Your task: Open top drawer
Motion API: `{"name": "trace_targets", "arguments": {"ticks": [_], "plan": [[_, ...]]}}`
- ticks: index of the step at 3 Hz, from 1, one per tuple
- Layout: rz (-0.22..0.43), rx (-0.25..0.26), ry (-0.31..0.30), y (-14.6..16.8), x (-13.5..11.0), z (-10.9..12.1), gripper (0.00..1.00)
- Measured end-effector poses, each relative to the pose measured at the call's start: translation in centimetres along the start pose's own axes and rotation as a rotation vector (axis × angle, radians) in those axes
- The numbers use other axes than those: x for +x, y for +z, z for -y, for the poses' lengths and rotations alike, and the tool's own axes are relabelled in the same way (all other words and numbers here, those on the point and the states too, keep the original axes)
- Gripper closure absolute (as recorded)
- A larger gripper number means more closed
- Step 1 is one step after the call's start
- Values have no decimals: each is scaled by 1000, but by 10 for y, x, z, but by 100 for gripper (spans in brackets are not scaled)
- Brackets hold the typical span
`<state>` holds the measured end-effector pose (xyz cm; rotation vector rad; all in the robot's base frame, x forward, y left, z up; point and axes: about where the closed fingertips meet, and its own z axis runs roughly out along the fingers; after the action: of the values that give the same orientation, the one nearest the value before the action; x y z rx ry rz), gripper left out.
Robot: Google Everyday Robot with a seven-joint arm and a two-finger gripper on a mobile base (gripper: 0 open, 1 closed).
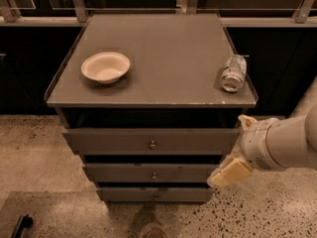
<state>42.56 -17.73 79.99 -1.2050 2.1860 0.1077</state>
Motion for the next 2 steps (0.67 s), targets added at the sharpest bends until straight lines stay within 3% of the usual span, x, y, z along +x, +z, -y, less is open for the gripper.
{"name": "trace_targets", "arguments": {"ticks": [1,2], "plan": [[52,56,11,30,12,13,0],[65,86,9,30,9,21,19]]}}
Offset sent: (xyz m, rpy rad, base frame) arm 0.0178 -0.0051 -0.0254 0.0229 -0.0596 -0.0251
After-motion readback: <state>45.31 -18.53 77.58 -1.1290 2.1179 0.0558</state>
